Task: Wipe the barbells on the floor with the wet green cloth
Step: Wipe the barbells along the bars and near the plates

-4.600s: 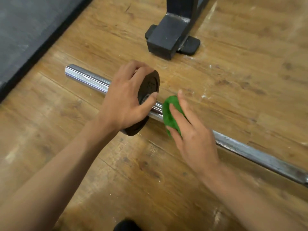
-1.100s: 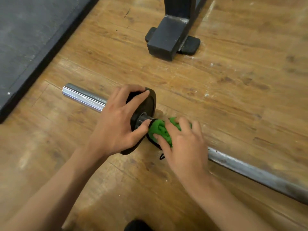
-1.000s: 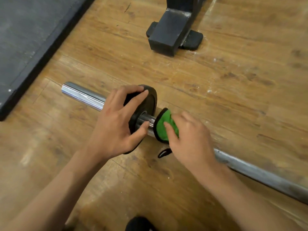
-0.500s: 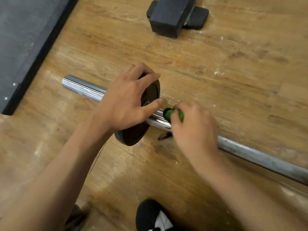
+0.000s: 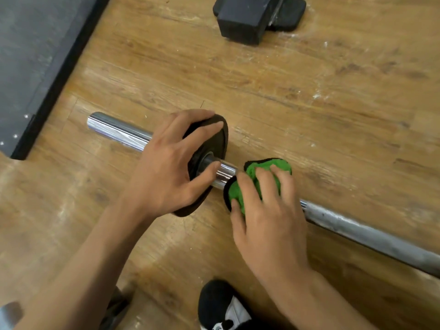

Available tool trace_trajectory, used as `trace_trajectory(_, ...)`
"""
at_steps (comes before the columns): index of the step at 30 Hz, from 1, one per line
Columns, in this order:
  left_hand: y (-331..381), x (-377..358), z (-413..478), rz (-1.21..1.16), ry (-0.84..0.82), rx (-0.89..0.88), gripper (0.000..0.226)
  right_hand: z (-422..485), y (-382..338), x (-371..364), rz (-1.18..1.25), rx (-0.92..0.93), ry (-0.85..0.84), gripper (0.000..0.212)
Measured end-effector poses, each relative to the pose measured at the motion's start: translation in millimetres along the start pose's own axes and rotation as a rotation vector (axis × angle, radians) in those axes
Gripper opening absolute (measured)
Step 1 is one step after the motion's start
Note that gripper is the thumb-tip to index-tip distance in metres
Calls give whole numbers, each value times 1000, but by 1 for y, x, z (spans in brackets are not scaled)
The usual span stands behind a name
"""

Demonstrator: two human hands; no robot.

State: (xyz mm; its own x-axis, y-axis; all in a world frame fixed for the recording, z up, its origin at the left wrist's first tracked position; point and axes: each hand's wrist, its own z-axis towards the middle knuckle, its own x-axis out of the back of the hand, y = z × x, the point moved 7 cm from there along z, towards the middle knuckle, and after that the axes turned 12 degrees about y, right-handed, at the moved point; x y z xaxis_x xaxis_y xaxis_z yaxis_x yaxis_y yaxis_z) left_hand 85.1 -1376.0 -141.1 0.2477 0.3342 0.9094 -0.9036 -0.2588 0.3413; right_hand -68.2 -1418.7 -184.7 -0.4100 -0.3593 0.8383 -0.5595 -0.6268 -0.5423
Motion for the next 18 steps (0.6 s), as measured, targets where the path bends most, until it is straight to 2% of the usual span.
trace_trajectory(2,-1,1,-5,12,-5,4,58,32,17,-7,67,-128,-39,26)
trace_trajectory(5,-3,-2,-3,37,-76,-3,60,66,52,-27,267,-501,-263,38)
trace_trajectory(6,-4,-3,0,41,-101,0,61,63,53,-28,268,-513,-260,37)
trace_trajectory(7,-4,-4,2,50,-116,2,62,55,48,-23,199,-428,-187,31)
trace_trajectory(8,-5,-4,4,59,-120,5,62,39,33,-12,73,-266,-51,23)
trace_trajectory(10,-4,-4,3,52,-123,18,61,-1,0,3,2,-58,35,28)
trace_trajectory(12,-4,-1,-5,34,-115,50,60,3,1,-6,-5,56,-6,30)
trace_trajectory(15,-1,3,-20,38,-81,55,57,44,41,-34,191,-351,-291,37)
trace_trajectory(16,0,4,-24,37,-70,60,56,44,43,-39,197,-397,-334,38)
trace_trajectory(17,0,3,-25,31,-64,66,55,39,37,-37,189,-369,-321,36)
trace_trajectory(18,-1,3,-25,28,-58,71,54,29,29,-28,104,-247,-197,30)
